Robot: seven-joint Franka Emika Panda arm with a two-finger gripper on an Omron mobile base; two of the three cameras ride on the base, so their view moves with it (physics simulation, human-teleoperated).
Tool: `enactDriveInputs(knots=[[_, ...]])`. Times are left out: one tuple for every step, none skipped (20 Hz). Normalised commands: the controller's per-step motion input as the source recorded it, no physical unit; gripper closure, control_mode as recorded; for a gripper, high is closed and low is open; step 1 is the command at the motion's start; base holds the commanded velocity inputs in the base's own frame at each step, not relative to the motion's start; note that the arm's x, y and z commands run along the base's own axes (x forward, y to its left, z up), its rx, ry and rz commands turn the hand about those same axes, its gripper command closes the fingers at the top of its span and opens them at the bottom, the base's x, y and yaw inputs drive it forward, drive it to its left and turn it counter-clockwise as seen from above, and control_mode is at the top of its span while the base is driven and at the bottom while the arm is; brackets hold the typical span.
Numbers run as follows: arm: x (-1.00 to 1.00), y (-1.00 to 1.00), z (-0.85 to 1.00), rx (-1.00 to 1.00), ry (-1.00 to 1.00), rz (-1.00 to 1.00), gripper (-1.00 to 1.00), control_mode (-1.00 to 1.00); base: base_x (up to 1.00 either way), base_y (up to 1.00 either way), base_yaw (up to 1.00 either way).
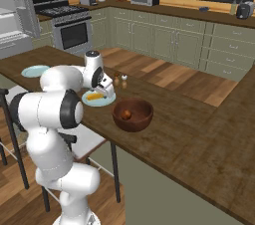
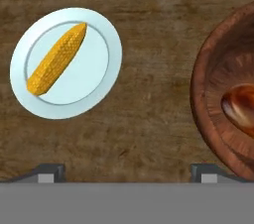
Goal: Pick the chicken drumstick and corn from their plates and place them in the bowl. Then put the bowl in the fridge.
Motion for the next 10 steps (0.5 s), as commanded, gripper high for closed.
enactDriveInputs(knots=[[0.6, 0.4, -0.12, 0.07, 0.18, -0.02, -1.0, -1.0, 0.0, 0.0, 0.0], [0.74, 0.31, 0.0, 0.03, 0.21, 0.0, -1.0, -1.0, 0.0, 0.0, 0.0], [0.7, 0.39, -0.2, 0.0, 0.11, 0.0, -1.0, -1.0, 0.0, 0.0, 0.0], [0.74, 0.49, -0.24, 0.0, 0.18, 0.0, -1.0, -1.0, 0.0, 0.0, 0.0], [0.97, 0.54, -0.23, 0.0, 0.37, 0.0, -1.0, -1.0, 0.0, 0.0, 0.0], [0.69, 0.39, 0.0, 0.0, 0.2, 0.0, -1.0, -1.0, 0.0, 0.0, 0.0], [0.68, 0.32, -0.03, -0.01, 0.16, 0.0, -1.0, -1.0, 0.0, 0.0, 0.0], [0.63, 0.36, -0.06, -0.04, 0.12, 0.0, -1.0, -1.0, 0.0, 0.0, 0.0], [0.58, 0.36, -0.24, 0.0, 0.13, -0.01, -1.0, -1.0, 0.0, 0.0, 0.0], [0.51, 0.41, -0.37, 0.0, 0.05, -0.02, -1.0, -1.0, 0.0, 0.0, 0.0]])
